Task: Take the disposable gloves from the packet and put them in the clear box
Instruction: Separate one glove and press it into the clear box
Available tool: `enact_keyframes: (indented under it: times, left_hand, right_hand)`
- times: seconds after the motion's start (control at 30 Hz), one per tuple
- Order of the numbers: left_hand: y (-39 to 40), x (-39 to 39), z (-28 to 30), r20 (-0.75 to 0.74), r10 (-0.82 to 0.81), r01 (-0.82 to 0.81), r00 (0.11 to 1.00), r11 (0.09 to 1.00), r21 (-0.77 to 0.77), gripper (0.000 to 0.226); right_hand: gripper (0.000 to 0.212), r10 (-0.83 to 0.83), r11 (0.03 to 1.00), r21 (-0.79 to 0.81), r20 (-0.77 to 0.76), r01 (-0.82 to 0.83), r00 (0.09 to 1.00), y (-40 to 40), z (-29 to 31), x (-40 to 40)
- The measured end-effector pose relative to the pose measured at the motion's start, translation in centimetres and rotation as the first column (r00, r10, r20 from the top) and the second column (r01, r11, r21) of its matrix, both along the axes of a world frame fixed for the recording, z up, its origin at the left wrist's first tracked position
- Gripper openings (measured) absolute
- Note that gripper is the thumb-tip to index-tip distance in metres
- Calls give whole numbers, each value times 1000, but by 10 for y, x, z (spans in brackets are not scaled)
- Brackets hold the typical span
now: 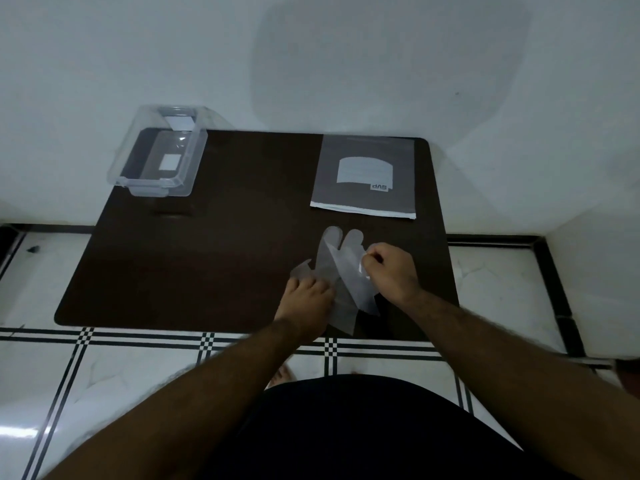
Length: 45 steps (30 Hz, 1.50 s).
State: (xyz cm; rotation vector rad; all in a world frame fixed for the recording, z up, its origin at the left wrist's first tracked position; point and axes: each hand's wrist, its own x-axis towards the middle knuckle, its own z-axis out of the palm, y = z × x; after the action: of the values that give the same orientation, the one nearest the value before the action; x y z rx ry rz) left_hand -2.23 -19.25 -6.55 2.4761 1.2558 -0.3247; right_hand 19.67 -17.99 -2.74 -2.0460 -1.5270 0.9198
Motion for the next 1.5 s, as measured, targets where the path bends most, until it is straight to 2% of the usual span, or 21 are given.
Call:
enact_keyframes:
  times: [0.13,0.33,0.43,0.5,0.57,0.6,0.63,0.67,0.73,0.77,0.83,0.9,1.0,1.13,1.23,1.33,1.43,1.5]
  left_hand:
    - [1,1,-7,-33,28,-30,999,998,-51,44]
    - [2,7,0,-26,-23,20,999,994,-108,50]
    - [20,12,25,89,131,-121,987,986,-111,53]
    - [45,13,44,281,312,-294,908,950,-102,60]
    - [72,14,72,555,421,-415,717,898,-144,66]
    - [89,13,85,670,457,-425,585,876,-227,67]
    - [104,12,103,718,485,-374,499,868,-326,71]
    - [121,11,120,740,486,-288,465,873,-393,80]
    - [152,7,153,712,431,-131,554,890,-437,101]
    - [161,7,169,684,397,-61,611,886,-460,103]
    - [175,5,191,665,357,13,656,875,-483,92]
    - [178,3,207,689,354,46,632,871,-490,68]
    - [176,-1,219,702,321,73,635,880,-469,39]
    - [168,-10,223,695,295,37,656,907,-419,49]
    - [162,-19,225,688,352,9,635,887,-462,25]
    - [163,-35,222,706,387,3,593,876,-483,11]
    - [173,-58,221,738,446,-59,506,872,-487,13]
    - [184,-77,220,770,483,-78,416,863,-499,8]
  right_hand:
    - [9,4,998,62,17,-6,1000,12,14,1]
    - [18,-6,986,169,63,-5,998,37,43,4]
    - [20,66,977,193,119,-88,991,54,64,6]
    - [19,187,955,199,173,-221,967,66,85,10]
    - [17,367,892,171,266,-418,891,80,110,13]
    - [17,445,852,133,327,-507,834,88,123,14]
    - [18,507,812,88,384,-577,771,94,139,13]
    - [19,550,778,44,433,-626,714,100,154,11]
    - [17,608,718,8,480,-696,632,110,188,6]
    - [15,629,692,5,486,-722,607,114,204,4]
    - [10,655,654,-5,504,-756,563,119,233,2]
    - [9,662,634,-4,521,-774,539,123,251,2]
    - [11,663,619,37,511,-785,547,129,265,2]
    - [8,726,577,63,417,-814,547,131,269,-5]
    - [9,746,574,61,373,-817,552,136,267,-14]
    - [13,748,619,84,242,-781,618,142,258,-25]
    - [40,670,719,162,94,-676,736,150,243,-45]
    - [49,604,787,155,3,-597,797,160,231,-62]
